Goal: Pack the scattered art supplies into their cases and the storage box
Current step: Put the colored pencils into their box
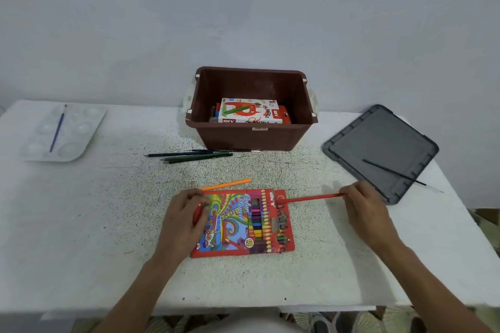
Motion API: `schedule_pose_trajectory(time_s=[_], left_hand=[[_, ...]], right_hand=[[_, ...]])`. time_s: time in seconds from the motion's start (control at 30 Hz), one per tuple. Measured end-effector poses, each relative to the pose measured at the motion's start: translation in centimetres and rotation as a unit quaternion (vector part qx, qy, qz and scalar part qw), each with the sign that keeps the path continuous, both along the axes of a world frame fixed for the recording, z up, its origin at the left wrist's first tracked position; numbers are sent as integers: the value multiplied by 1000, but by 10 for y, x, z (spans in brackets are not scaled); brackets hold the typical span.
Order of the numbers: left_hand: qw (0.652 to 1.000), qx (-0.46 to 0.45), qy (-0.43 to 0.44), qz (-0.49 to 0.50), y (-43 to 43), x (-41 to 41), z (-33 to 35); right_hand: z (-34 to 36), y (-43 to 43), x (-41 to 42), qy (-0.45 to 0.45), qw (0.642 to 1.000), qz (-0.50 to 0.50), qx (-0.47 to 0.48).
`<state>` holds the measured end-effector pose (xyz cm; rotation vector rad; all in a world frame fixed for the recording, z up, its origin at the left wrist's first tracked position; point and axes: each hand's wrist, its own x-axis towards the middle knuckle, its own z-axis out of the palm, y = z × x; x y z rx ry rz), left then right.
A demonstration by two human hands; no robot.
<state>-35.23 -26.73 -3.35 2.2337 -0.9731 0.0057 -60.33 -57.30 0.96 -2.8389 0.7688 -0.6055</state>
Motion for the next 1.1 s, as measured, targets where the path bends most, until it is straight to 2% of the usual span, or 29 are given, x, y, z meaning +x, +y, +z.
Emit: schedule_pose_trajectory(time_s=[0.37, 0.6, 0.83, 0.97, 1.1], left_hand=[[1000, -9, -11, -4, 0, -1, -4], [1000, -16, -19, -6, 0, 0, -6], [1000, -15, -25, -1, -2, 4, -2], [994, 44, -100, 17, -3, 21, 2], [979, 125, -159, 1, -3, 37, 7]], right_hand=[[-23, 64, 48, -27, 992, 97, 76], [-26, 108, 60, -42, 978, 70, 194], [-24, 101, 49, -88, 955, 61, 276], [-23, 96, 49, -95, 945, 44, 309], [-21, 97, 50, -87, 950, 52, 295]])
